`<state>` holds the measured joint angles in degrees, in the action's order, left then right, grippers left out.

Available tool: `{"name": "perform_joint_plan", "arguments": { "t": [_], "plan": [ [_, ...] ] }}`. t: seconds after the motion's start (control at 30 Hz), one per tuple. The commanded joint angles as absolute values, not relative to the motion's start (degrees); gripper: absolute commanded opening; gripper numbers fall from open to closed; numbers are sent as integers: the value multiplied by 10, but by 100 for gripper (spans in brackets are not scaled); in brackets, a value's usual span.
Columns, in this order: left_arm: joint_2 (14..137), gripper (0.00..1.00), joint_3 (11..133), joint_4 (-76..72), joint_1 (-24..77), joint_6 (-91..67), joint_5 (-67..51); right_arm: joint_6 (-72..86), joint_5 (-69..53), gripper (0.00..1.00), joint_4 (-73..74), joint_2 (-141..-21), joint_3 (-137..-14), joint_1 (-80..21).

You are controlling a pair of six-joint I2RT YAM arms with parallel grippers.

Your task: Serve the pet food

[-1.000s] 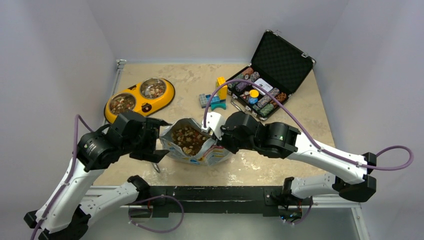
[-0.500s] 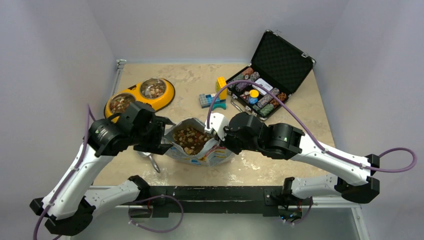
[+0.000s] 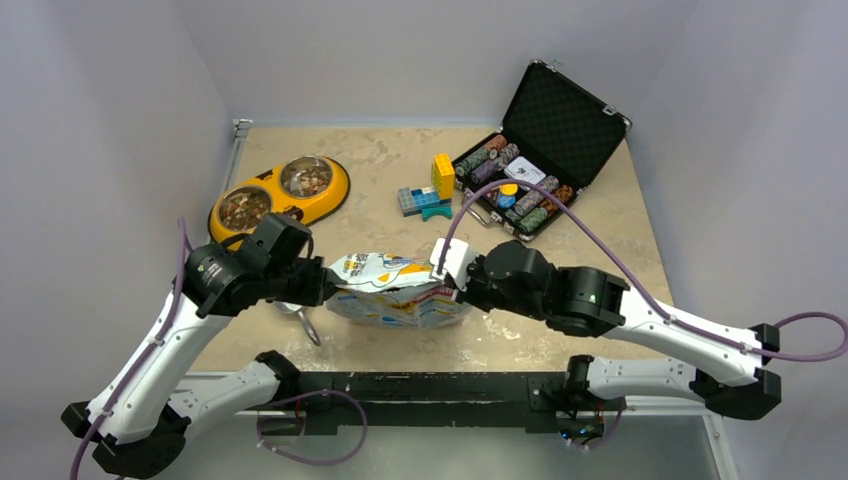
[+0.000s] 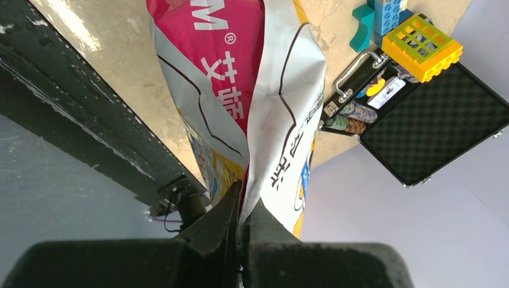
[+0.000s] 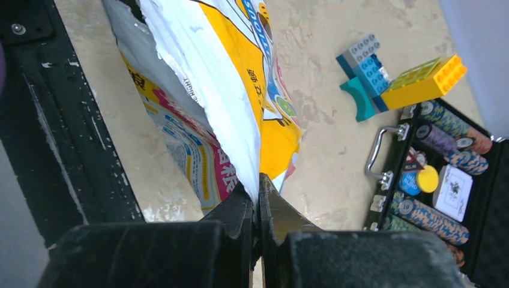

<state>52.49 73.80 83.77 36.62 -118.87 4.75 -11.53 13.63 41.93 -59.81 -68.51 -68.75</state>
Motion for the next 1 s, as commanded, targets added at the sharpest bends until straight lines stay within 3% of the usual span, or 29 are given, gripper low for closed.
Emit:
{"name": "perform_joint_plan", "arguments": {
  "t": [0.0, 0.1, 0.13, 0.2, 0.27, 0.53, 0.73, 0.87, 0.97],
  "plan": [
    [509, 0, 772, 890, 319, -1179, 122, -203, 219, 0, 446, -525, -629, -679],
    [523, 0, 775, 866, 307, -1173, 57, -207, 143, 0, 477, -542, -678, -679],
    [528, 0, 776, 860, 305, -1172, 35, -199, 100, 15, 491, -564, -714, -680],
    [538, 0, 781, 851, 304, -1165, 5, -183, 26, 56, 500, -616, -782, -685],
    [542, 0, 789, 849, 305, -1157, -23, -179, 14, 69, 489, -675, -835, -705],
    [527, 0, 784, 846, 303, -1176, -42, -218, 3, 74, 512, -866, -1020, -756],
    [524, 0, 798, 842, 296, -1172, -30, -205, -12, 76, 479, -856, -972, -786],
    [522, 0, 795, 837, 296, -1172, -42, -203, 211, 77, 438, -875, -938, -800],
    [516, 0, 789, 839, 294, -1174, -38, -208, 164, 78, 419, -835, -919, -800]
  ]
}}
